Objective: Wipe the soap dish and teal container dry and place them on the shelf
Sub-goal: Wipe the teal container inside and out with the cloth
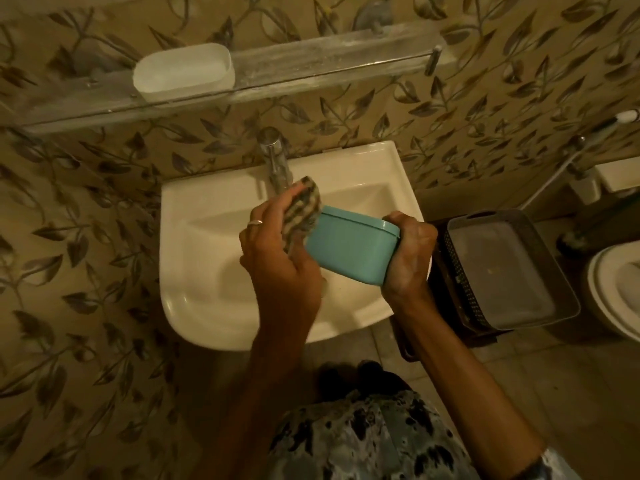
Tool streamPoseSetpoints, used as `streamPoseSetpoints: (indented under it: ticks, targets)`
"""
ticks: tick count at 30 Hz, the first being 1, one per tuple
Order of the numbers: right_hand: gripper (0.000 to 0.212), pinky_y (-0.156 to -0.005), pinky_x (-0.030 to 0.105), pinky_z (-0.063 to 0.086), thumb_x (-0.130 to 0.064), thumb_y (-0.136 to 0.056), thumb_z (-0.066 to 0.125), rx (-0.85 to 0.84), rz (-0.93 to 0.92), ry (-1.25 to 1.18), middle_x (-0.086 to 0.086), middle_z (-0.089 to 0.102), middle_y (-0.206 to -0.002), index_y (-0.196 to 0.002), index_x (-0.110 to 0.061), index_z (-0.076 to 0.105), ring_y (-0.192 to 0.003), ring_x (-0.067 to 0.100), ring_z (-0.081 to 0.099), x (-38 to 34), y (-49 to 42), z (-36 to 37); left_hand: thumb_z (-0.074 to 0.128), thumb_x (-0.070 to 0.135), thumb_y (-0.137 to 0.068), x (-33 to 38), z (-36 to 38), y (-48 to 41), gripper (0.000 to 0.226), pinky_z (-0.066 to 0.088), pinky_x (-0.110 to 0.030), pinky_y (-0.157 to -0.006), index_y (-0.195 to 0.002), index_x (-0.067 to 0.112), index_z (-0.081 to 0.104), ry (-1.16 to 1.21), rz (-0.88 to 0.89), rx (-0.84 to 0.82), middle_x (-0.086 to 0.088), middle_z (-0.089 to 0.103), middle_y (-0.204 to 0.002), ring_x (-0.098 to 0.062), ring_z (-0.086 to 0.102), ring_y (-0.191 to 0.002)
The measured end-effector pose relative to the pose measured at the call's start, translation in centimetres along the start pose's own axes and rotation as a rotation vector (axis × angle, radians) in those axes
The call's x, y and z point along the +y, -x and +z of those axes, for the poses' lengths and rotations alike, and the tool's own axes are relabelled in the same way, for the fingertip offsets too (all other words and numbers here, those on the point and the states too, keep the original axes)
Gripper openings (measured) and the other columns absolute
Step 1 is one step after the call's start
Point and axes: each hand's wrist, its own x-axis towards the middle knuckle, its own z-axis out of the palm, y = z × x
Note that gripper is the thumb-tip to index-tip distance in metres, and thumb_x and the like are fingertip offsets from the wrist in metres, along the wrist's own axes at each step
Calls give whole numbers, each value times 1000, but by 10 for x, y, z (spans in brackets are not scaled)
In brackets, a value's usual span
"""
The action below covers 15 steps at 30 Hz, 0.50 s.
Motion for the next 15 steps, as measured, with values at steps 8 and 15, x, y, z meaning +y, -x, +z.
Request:
streamPoseSetpoints:
  ticks: [8,15]
  targets:
    - [32,-47,26,38,-37,-72,52,-27,-61,-24,-6,46,-47,-44,-23,49,-48,14,49,5,-4,-5,44,14,-84,15,14,31,50,40,-43,-91,-130,33,52,-205,264,-111,5,52,-131,-19,46,-117]
    - [37,-51,31,38,-44,-64,50,-55,-10,-2,1,47,-47,-50,-10,52,-50,23,49,9,0,-8,44,-13,-81,-13,-1,2,57,44,-44,-101,-132,12,53,-5,56,-44,-6,54,-131,-22,50,-119]
